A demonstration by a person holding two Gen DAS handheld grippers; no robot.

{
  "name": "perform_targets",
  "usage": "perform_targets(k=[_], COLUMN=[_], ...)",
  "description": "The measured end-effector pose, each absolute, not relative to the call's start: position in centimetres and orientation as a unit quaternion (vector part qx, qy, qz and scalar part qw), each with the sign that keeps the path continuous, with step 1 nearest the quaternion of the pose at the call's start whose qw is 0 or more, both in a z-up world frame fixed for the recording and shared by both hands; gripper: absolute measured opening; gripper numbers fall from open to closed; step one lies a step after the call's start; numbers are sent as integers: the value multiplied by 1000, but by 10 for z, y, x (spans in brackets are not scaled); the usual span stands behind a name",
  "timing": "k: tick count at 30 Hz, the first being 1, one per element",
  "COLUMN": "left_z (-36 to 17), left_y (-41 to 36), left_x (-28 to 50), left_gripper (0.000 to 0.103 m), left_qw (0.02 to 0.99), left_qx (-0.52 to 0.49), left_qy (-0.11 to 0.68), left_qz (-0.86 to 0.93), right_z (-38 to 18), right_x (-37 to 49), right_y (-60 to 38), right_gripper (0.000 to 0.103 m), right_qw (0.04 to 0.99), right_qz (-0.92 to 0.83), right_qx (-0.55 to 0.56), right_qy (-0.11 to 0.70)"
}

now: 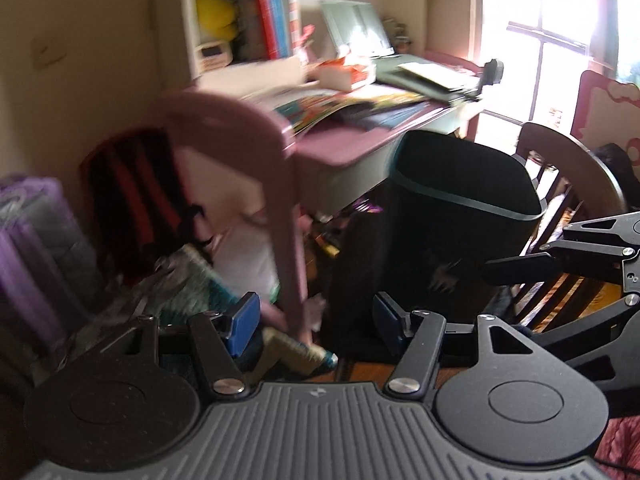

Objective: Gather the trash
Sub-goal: 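Move both tools back down to the trash pile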

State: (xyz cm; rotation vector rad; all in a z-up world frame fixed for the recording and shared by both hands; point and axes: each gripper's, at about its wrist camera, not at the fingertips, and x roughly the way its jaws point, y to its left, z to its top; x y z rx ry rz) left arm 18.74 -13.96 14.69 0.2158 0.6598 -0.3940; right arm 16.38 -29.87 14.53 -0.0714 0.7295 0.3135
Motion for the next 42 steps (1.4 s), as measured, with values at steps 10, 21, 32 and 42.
perform_targets(k=[10,21,32,42], left_z=[65,-47,-169,-293], left_y=[-37,30,66,78], left_x=[186,218,265,306], left_gripper=[65,82,85,95], left_qw=[915,895,857,800], left_qx=[83,61,53,93], left_qy=[376,430,498,575], left_qz=[-125,-106,-123,-143], right_z=[79,-57,-194,-333], right_x=[178,233,289,343], right_y=[-224,-171,-147,-148], right_gripper=[58,58,58,58], right_qw=[893,844,794,725], right_qz=[201,195,131,38], right_qx=[6,63,101,115], right_qy=[402,495,585,678])
